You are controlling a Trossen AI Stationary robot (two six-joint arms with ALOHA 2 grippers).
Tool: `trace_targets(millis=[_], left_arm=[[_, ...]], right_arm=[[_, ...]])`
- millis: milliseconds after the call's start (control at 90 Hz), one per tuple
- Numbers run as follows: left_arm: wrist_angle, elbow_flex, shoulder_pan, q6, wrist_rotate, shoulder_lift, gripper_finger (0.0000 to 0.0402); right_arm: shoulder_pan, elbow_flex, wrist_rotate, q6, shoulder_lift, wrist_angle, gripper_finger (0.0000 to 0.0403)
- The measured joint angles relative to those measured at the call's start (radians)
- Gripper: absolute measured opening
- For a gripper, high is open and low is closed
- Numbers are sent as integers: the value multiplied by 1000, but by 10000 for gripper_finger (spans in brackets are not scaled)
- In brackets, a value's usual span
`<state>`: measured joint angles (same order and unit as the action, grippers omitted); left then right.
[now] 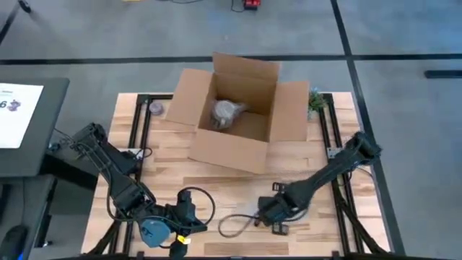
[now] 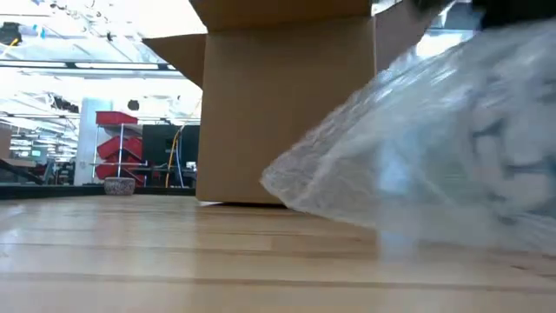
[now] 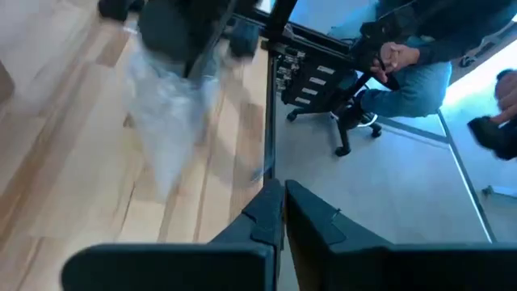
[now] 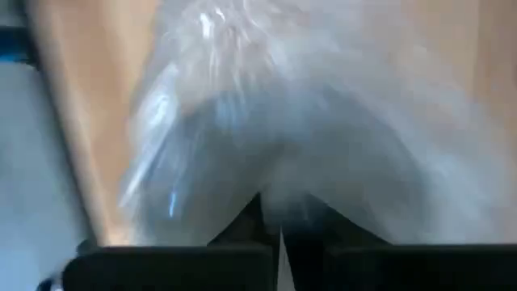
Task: Wrap mug
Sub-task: Wrap the white blue mug with the transparent bubble wrap
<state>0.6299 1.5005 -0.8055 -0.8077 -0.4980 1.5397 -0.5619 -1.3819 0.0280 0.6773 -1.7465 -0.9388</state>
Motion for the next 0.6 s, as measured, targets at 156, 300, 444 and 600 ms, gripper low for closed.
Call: trace_targets(millis=[156, 300, 444, 600], left_arm=[[3, 0, 0, 4, -1, 0, 0], [5, 0, 0, 7, -5, 0, 0], [5, 0, 2, 22, -9, 0, 0], [5, 0, 2, 22, -10, 0, 0]], right_arm=[[0, -26, -11, 159, 87, 45, 0], [-12, -32, -73, 271, 107, 107, 0], [-4, -16, -103, 302, 32, 89, 0], [10, 27, -104, 354, -69, 91, 0]])
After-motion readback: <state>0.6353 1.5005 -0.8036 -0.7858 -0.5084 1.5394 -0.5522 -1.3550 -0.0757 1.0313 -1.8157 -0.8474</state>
